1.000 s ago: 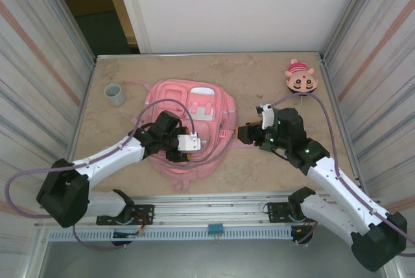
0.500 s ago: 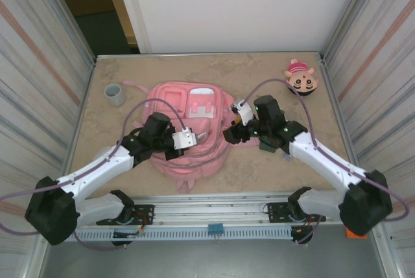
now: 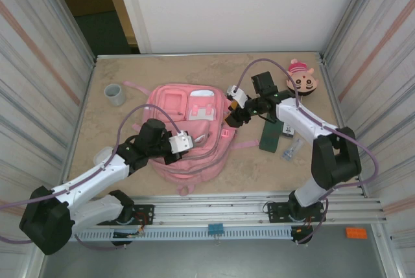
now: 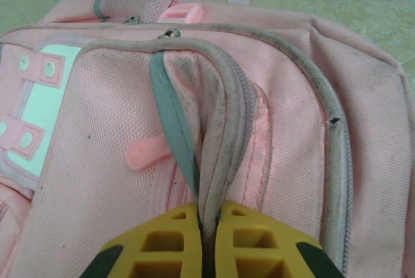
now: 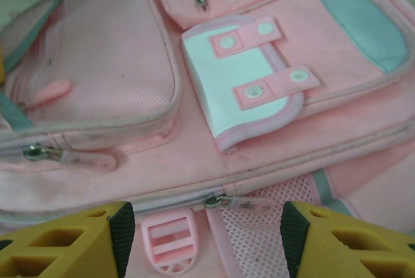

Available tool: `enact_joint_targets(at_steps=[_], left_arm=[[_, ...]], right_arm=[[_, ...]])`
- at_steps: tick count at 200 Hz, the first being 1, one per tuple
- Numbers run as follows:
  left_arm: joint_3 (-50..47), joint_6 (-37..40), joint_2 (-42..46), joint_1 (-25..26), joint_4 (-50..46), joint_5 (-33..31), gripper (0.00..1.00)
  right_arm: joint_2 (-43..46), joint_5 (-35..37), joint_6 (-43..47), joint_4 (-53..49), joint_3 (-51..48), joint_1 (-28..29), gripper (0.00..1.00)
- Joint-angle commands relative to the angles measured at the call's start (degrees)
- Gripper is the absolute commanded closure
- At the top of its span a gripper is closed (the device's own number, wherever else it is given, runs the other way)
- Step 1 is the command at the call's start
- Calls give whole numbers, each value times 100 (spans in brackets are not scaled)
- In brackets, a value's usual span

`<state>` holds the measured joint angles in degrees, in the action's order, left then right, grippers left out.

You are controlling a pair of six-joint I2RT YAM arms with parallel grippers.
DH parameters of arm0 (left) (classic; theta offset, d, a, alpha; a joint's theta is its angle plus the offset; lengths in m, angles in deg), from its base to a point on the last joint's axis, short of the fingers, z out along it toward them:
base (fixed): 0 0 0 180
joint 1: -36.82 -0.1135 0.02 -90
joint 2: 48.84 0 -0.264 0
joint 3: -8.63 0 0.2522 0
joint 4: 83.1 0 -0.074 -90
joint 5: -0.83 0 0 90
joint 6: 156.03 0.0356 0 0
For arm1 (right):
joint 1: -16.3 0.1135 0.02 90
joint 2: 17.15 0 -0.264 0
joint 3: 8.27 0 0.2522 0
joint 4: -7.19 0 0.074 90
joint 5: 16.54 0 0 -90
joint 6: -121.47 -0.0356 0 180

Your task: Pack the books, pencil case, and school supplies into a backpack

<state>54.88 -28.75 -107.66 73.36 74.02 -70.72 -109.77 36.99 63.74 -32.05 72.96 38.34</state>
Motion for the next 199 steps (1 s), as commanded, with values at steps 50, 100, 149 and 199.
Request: enact_joint_targets(at_steps=[50,100,149,199], left_arm=[[66,-78,615,-371,313,417,99],[29,-94,643,-453,425,519,99],[41,-105,577,-474,468,415,99],[141,-100,469,-472,353,211,100]], right_arm=[[-1318,20,1806,-1268,1028,59,39],[-1922,97,2155,-1565,1534,97,40],[-2164,-288,2468,-2224,1828,108,56],[-1771,-605,2266,-2225,1718,91,92]])
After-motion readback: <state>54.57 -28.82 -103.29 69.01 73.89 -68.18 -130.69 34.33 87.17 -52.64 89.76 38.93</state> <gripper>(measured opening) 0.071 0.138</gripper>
